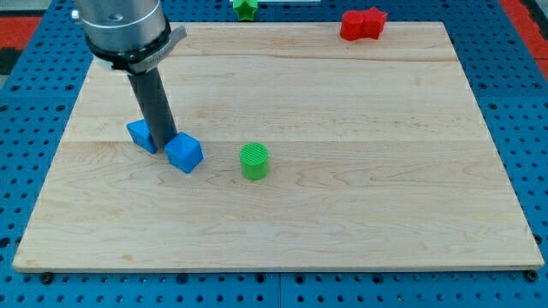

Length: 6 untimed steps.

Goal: Move the blue cube towards the center left

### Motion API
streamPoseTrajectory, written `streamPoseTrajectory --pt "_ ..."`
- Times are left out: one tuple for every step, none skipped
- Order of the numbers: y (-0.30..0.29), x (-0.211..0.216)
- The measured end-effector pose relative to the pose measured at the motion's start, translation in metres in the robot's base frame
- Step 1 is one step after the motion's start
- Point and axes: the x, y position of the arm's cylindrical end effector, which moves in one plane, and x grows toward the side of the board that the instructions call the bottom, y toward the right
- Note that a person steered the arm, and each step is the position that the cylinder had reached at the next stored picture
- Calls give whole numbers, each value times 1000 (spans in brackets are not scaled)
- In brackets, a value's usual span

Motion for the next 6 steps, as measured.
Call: streamPoseTrajectory --pt "-3 21" --pt "-13 11" --pt "-9 -12" --pt "10 -2" --pt "24 4" --pt "50 9"
